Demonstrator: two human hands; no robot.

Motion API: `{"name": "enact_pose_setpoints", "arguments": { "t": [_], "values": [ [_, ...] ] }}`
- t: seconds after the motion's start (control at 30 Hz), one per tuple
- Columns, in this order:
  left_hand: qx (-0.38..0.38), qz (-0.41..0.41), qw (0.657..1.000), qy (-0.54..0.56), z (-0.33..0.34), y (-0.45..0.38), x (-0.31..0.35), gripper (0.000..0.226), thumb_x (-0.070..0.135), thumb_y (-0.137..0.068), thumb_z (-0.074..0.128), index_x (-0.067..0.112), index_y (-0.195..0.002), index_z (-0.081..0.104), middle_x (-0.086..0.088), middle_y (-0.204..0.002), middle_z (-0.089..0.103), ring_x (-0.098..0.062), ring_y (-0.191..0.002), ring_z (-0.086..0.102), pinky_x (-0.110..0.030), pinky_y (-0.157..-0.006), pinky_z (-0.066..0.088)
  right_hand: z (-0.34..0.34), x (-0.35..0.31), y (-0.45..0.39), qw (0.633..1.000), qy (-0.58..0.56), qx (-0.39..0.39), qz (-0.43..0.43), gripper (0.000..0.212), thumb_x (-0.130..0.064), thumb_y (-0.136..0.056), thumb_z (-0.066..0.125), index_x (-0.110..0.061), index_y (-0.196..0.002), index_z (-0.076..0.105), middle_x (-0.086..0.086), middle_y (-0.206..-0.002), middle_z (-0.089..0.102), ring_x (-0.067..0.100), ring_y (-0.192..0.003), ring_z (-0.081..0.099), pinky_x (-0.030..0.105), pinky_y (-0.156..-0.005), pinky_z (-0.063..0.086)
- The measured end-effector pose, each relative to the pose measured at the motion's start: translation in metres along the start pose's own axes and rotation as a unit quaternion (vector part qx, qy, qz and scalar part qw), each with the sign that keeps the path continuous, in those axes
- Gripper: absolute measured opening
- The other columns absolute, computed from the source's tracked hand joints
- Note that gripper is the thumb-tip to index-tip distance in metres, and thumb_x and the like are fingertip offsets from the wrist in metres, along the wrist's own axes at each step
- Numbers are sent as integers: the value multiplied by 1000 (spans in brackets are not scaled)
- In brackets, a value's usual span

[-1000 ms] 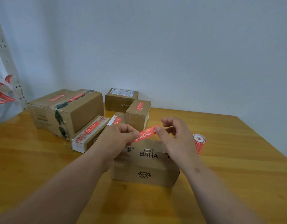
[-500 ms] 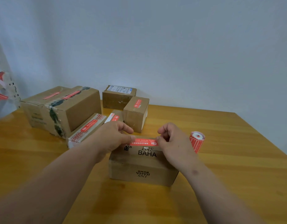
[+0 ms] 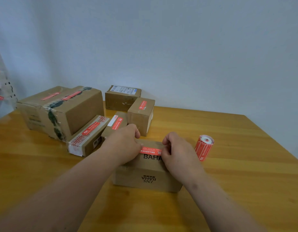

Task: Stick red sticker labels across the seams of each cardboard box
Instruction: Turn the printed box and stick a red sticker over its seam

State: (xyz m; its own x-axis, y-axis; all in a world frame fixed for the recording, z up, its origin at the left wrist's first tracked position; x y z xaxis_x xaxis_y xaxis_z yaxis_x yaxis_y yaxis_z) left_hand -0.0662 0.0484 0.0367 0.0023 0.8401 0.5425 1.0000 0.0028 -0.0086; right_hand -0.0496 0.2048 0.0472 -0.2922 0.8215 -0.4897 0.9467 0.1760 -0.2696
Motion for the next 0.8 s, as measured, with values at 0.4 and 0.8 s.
{"name": "enact_pose_setpoints", "arguments": {
  "t": [0.4, 0.8],
  "values": [
    [18, -1, 998, -56, 3, 6, 5, 27, 31, -91, 63, 30, -113, 47, 8, -87, 64, -10, -79, 62, -30, -72, 58, 6, -4, -1, 998, 55, -17, -27, 10, -24, -96, 49, -28, -95, 40, -6, -92, 52, 15, -87, 50, 32, -76, 46],
    [41, -49, 991, 115, 2, 11, -26, 43, 26, -84, 73, 28, -122, 53, 8, -106, 51, -15, -106, 51, -40, -95, 50, 8, 23, -5, 998, -13, -10, 61, 17, -13, -91, 50, -26, -100, 55, -7, -111, 46, 18, -115, 39, 33, -99, 38]
  ]
}}
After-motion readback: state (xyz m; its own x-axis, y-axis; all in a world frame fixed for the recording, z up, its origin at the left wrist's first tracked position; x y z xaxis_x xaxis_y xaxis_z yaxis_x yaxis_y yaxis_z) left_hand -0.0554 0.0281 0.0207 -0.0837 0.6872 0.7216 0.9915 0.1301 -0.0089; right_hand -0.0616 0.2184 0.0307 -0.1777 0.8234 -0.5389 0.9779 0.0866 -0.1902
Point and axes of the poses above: each hand's wrist, its own y-axis away from the middle knuckle, its own z-axis out of the palm, x = y × z, the point moved 9 cm from there along -y, towards the middle knuckle
